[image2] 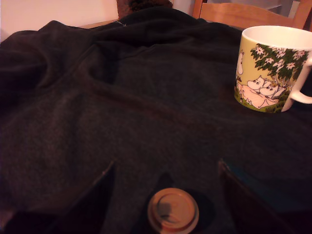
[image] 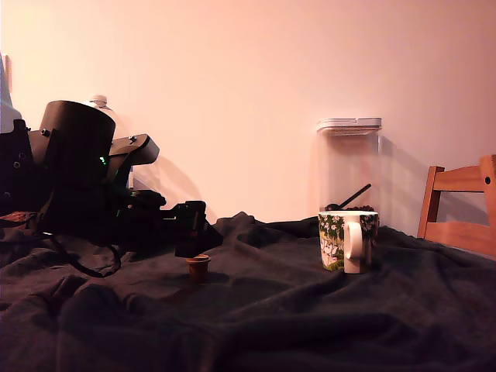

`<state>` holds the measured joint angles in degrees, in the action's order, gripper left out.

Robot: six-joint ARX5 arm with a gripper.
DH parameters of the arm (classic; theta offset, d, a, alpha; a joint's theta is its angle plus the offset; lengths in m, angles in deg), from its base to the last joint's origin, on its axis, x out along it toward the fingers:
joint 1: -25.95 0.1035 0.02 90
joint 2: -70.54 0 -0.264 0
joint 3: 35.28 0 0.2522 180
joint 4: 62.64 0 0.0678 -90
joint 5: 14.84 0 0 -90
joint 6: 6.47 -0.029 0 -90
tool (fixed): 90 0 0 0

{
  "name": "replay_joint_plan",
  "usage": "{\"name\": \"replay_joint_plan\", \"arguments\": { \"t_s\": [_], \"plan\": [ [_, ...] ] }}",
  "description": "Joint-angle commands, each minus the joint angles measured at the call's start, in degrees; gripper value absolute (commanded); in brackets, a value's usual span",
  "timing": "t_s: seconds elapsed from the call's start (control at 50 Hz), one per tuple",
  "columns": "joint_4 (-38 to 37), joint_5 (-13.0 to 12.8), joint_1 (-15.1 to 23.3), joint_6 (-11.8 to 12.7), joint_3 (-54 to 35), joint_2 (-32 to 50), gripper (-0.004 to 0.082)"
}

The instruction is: Pick up the coffee capsules from the table one by one and drop them inside the nearest coffee cup

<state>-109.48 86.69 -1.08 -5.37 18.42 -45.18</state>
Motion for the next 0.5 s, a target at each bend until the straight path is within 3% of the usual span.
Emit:
{"name": "replay_joint_plan", "arguments": {
  "t_s": [0.0,0.26,0.48],
  "plan": [
    [2.54,0.11,0.22,-0.02,-0.37,1.79,0.0587],
    [6.51,1.84,0.22,-0.11,-0.39,3.30,0.0586],
    [11.96,1.75,0.22,-1.66,-0.50,4.85,0.0586]
  ]
}}
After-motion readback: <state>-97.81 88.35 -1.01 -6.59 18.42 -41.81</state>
